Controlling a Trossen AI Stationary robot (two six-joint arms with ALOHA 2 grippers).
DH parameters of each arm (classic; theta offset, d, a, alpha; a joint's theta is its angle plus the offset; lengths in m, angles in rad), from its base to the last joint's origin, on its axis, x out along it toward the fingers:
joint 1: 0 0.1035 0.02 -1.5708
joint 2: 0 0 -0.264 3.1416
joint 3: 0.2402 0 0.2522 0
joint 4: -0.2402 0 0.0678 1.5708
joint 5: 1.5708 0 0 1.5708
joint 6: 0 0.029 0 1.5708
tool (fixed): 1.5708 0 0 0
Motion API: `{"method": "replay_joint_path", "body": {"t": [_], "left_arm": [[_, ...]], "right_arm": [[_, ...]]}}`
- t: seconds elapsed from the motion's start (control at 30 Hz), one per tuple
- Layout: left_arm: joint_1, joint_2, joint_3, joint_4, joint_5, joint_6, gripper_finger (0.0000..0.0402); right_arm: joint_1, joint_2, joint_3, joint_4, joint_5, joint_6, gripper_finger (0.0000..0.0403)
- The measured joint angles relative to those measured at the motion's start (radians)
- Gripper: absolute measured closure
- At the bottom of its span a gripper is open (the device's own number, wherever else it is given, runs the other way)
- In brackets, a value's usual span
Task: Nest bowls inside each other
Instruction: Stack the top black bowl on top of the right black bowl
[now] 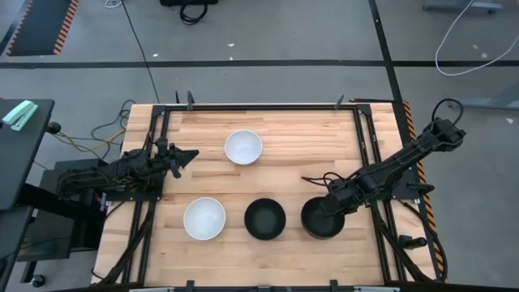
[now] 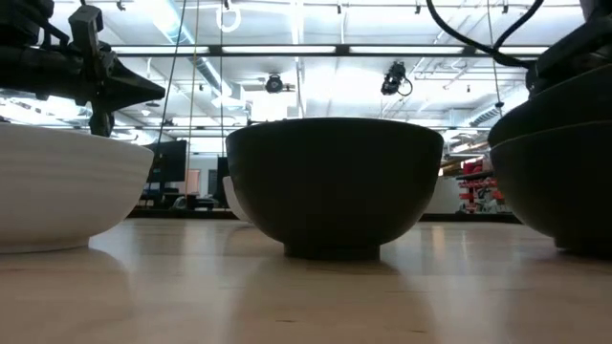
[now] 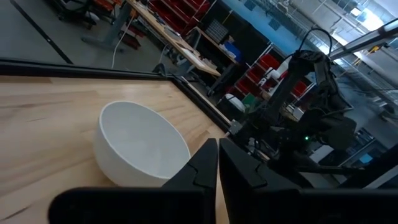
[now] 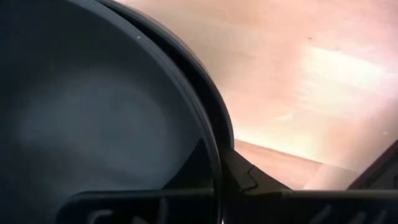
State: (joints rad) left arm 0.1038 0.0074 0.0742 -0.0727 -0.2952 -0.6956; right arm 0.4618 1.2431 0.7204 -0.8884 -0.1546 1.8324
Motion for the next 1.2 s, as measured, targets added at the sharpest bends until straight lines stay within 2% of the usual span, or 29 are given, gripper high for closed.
{"method": "replay_joint_path", "body": {"t": [0.3, 0.47, 0.63, 0.9, 1.0, 1.2], "left_arm": [[0.0, 0.0, 0.0, 0.0, -0.04, 0.0, 0.0388], [0.0, 0.0, 0.0, 0.0, -0.051, 0.001, 0.0379], [0.0, 0.0, 0.0, 0.0, -0.052, 0.0, 0.038], [0.0, 0.0, 0.0, 0.0, -0.052, 0.0, 0.0388], [0.0, 0.0, 0.0, 0.0, -0.052, 0.0, 0.0382], [0.0, 0.0, 0.0, 0.001, -0.065, -0.001, 0.0379]], "right_arm": [[-0.109, 0.001, -0.01, -0.007, 0.13, -0.068, 0.04], [-0.224, 0.001, -0.011, -0.007, 0.204, -0.16, 0.04], [-0.366, 0.006, -0.009, 0.049, 0.279, -0.324, 0.04], [-0.548, 0.011, 0.038, 0.082, 0.294, -0.6, 0.04], [-0.576, 0.011, 0.059, 0.088, 0.3, -0.674, 0.0399], [-0.594, 0.01, 0.072, 0.095, 0.276, -0.717, 0.037]]}}
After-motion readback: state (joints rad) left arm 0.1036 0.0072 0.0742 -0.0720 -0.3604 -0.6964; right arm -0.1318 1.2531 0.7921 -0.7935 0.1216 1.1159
